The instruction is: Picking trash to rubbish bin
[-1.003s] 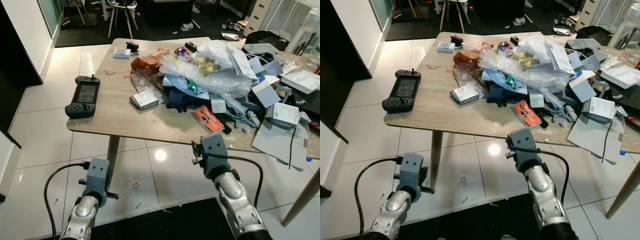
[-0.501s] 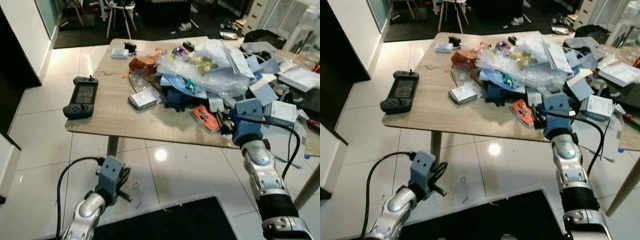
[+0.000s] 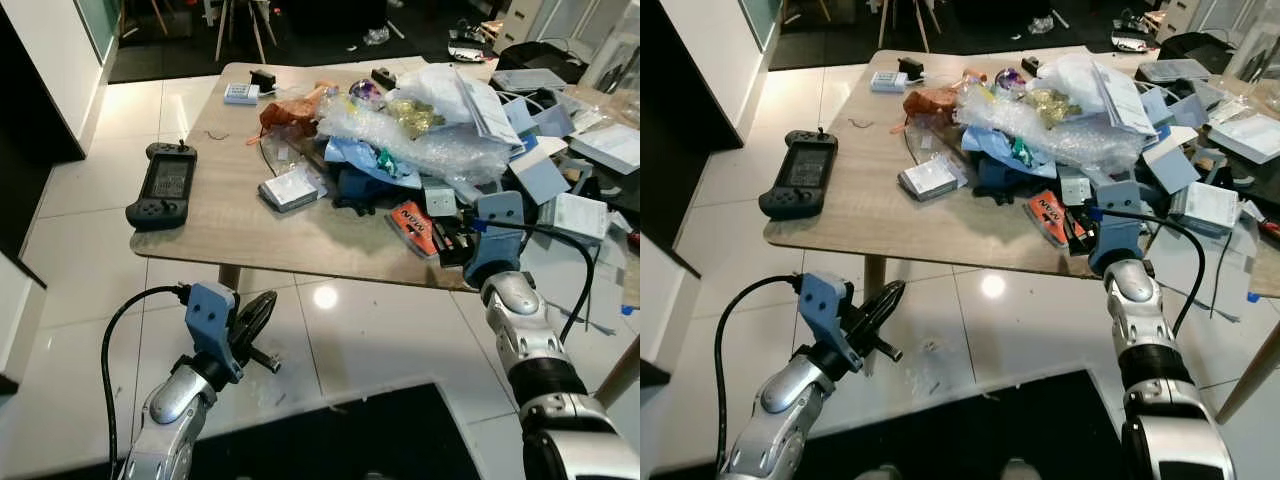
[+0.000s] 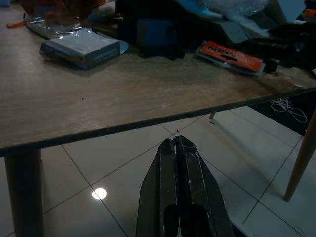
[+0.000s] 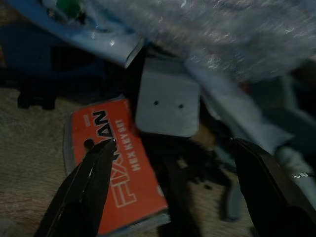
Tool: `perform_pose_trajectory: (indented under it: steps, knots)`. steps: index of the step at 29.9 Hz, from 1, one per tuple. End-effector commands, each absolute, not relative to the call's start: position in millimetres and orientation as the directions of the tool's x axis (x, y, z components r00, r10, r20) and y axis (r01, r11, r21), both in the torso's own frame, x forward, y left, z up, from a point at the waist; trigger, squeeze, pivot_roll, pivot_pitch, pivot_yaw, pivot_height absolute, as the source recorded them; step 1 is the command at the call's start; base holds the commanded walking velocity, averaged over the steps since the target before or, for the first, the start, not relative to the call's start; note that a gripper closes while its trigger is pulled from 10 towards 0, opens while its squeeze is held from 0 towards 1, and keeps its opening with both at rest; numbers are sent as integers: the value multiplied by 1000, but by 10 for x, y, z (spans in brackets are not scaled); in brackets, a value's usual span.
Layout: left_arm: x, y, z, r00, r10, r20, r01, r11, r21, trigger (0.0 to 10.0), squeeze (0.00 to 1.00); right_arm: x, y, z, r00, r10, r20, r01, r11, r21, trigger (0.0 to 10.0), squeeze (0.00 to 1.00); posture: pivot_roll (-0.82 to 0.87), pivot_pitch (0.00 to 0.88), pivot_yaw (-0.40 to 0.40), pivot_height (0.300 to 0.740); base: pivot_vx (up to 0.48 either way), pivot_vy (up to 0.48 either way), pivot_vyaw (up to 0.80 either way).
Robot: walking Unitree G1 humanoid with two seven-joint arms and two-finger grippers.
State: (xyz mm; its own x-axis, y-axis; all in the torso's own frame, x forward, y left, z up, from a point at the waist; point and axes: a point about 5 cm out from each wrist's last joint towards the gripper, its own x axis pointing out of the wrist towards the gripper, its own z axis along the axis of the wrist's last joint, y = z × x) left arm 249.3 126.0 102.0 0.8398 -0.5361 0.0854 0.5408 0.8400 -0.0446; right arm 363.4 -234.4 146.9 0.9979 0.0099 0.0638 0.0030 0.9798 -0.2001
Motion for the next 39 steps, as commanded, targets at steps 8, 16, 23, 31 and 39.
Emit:
perform_pose_trajectory:
  steps: [8,16,23,31,39]
  knots:
    - [2500,1330,1235,862,-492,125,497,867,-14,10000,0,3677,-2349,1453,997,47,55,-39,990,-137,10000,1000,89,204,-12,740,0,0,0]
    - [2455,1343,1344,861,-492,129,497,868,-10,10000,0,3724,-2192,1374,995,99,-3,-98,982,-159,10000,216,112,208,-31,740,0,0,0]
    - [2441,1326,1338,860,-498,112,502,865,-6,10000,0,3701,-2187,1232,989,112,-98,-127,979,-161,10000,0,110,204,-32,740,0,0,0]
    - [2477,1304,1342,862,-497,105,500,866,-9,10000,0,3666,-2280,1132,979,91,-184,-118,983,-139,10000,0,97,197,-32,740,0,0,0]
    - [2503,1299,1328,869,-486,97,489,873,-5,10000,0,3655,-2329,1131,982,66,-177,-92,986,-143,0,0,88,176,-35,740,0,0,0]
